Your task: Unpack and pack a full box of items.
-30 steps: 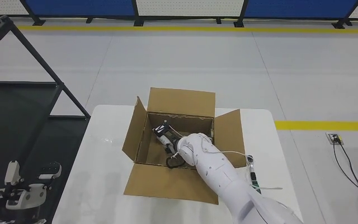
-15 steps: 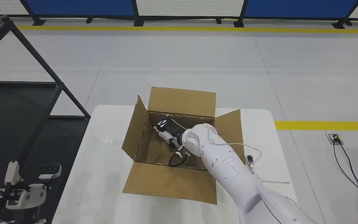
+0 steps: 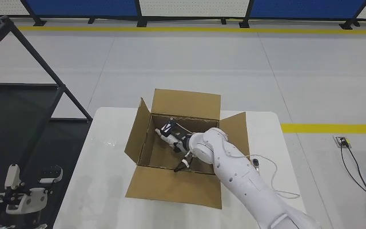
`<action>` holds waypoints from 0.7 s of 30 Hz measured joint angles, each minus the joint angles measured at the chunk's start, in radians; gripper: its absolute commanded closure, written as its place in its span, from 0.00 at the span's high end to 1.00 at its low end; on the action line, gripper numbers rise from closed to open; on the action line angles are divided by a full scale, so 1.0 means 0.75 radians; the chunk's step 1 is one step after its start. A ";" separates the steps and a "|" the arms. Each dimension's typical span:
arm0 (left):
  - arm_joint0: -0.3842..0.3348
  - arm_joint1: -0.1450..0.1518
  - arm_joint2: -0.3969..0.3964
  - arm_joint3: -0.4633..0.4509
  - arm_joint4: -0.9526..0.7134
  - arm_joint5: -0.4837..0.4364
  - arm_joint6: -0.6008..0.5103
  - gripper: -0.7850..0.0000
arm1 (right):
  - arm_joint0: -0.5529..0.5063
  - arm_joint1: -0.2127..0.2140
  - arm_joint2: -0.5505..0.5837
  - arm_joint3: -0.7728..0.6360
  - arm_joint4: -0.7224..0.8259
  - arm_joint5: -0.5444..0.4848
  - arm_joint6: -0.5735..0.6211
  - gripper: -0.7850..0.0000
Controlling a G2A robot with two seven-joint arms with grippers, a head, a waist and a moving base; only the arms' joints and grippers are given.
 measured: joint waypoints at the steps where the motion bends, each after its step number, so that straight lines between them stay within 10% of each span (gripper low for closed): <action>1: 0.000 0.000 0.000 0.000 0.000 0.000 0.000 1.00 | -0.055 0.025 0.037 -0.104 -0.027 0.009 0.029 0.00; 8: 0.000 0.000 0.000 0.000 0.000 0.000 0.000 1.00 | -0.498 0.159 0.326 -0.842 -0.171 -0.014 0.166 0.00; 21: 0.000 0.000 0.000 0.000 0.000 0.000 0.000 1.00 | -0.653 0.198 0.482 -1.046 -0.078 -0.090 0.079 0.00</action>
